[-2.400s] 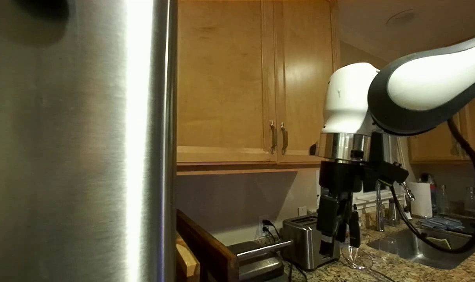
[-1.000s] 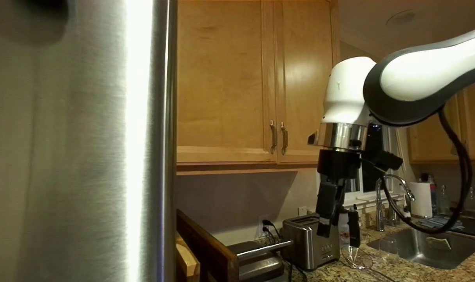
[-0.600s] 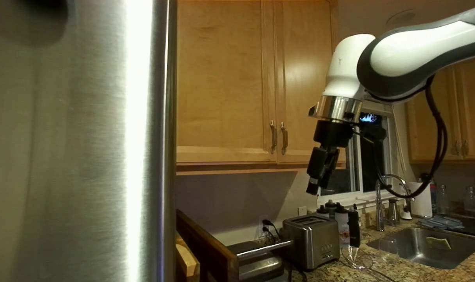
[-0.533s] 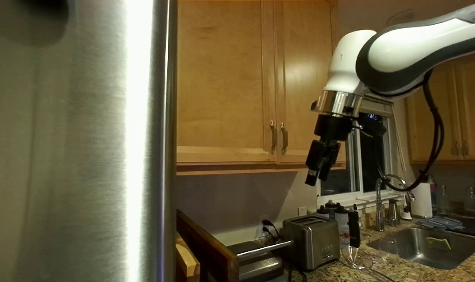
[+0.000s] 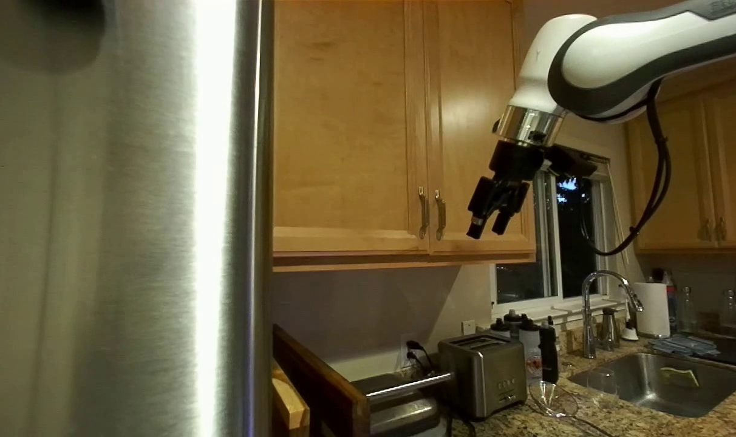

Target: Take the wooden bar out of the top cupboard, put it on the refrigerator, then close the cupboard door

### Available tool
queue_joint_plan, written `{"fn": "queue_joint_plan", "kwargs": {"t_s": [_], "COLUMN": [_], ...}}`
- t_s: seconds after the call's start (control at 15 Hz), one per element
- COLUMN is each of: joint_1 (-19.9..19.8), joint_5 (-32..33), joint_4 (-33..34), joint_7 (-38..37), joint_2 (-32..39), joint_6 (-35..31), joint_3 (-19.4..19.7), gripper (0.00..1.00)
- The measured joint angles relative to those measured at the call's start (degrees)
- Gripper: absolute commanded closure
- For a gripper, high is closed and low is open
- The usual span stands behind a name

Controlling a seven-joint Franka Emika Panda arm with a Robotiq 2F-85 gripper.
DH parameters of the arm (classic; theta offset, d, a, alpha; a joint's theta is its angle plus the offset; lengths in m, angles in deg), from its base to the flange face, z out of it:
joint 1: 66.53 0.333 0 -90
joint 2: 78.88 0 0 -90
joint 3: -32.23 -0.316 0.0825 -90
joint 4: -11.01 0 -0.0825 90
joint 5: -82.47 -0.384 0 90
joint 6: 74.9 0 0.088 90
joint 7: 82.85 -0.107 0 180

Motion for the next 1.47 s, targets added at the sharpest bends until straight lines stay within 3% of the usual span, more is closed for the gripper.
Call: {"fn": "queue_joint_plan", "kwargs": {"t_s": [0.47,0.67,1.07,1.47], "joint_1": [0.0,-1.1,-5.2,-6.6], "joint_5": [0.2,2.9,6.2,8.4], "joint_4": [0.0,1.0,6.5,12.5], "joint_7": [0.0,-0.4,-2.1,-4.9], "joint_2": [0.4,1.4,9.7,17.8], "joint_6": [-0.1,-3.1,-12.1,-16.5], "joint_3": [-0.1,0.1,1.4,1.6], "gripper": [0.0,0.0,0.0,0.0]}}
